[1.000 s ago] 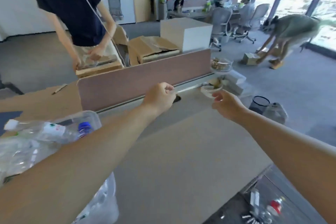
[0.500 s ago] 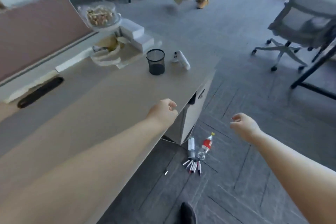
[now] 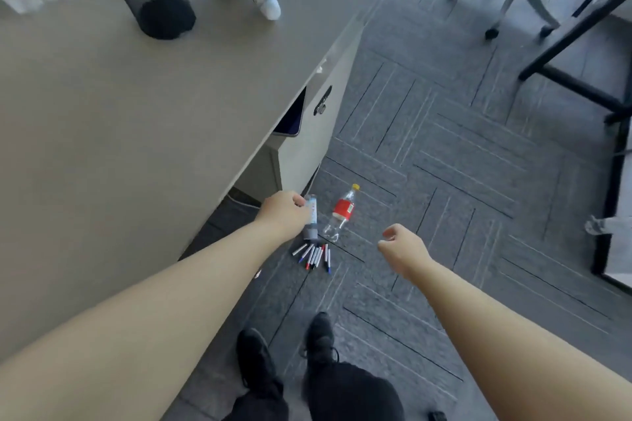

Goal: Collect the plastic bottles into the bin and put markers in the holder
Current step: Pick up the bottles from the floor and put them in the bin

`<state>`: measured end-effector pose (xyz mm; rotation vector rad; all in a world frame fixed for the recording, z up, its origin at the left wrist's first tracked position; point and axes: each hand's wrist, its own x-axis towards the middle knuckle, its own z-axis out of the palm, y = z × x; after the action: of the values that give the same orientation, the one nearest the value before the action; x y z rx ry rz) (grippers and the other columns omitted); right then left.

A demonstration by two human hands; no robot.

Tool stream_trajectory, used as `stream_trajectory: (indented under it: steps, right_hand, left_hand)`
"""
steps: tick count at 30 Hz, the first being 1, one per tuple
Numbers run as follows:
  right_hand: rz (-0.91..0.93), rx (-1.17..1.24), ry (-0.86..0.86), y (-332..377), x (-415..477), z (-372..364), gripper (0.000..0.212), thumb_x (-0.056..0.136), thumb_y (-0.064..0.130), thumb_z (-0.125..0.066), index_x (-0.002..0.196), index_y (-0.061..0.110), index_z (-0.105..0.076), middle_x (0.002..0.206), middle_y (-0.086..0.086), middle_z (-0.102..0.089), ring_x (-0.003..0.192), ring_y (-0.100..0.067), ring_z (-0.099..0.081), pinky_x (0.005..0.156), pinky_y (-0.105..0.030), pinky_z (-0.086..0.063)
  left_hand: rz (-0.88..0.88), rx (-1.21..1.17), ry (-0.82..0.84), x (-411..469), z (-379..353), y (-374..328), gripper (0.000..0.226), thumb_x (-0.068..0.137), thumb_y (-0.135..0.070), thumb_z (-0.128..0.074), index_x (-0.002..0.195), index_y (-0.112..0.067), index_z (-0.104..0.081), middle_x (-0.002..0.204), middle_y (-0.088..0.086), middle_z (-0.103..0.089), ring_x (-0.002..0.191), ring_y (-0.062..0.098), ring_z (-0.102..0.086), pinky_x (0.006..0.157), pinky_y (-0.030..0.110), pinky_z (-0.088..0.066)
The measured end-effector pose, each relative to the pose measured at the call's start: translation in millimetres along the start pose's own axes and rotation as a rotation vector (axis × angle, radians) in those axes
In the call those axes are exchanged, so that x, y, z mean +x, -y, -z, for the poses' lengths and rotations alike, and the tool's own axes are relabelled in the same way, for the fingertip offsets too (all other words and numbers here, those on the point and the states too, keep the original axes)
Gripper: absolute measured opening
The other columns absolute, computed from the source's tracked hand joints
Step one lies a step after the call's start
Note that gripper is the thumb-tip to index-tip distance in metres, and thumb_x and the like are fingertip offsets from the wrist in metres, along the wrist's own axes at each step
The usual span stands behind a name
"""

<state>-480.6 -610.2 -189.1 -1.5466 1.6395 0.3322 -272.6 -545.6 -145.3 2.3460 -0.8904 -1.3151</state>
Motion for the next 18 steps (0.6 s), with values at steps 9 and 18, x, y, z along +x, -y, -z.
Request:
stream_trajectory:
  steps: [9, 18]
  right_hand:
    - [-0.115, 0.085, 0.177, -63, 222, -117, 0.017, 0.091, 0.020, -0.046, 0.098, 0.006, -0.054, 0.095, -0.009, -0.058, 0.081, -0.024, -0.050, 0.068, -0.027, -0.036]
    - [-0.307, 0.381, 0.076, -97, 449, -225, 0.077, 0.081, 0.047, -0.063, 0.139, 0.007, -0.032, 0.121, -0.015, -0.051, 0.109, -0.031, -0.053, 0.085, -0.039, -0.045]
  left_hand:
    - [0.238, 0.102, 0.126, 164, -149, 101, 0.016, 0.094, -0.022, -0.049, 0.107, -0.021, -0.058, 0.116, 0.004, -0.063, 0.090, 0.015, -0.052, 0.073, 0.023, -0.039]
    - [0.347, -0.029, -0.024, 361, -263, 178, 0.027, 0.093, -0.034, -0.053, 0.109, -0.013, -0.057, 0.097, 0.008, -0.055, 0.092, 0.026, -0.054, 0.077, 0.031, -0.040]
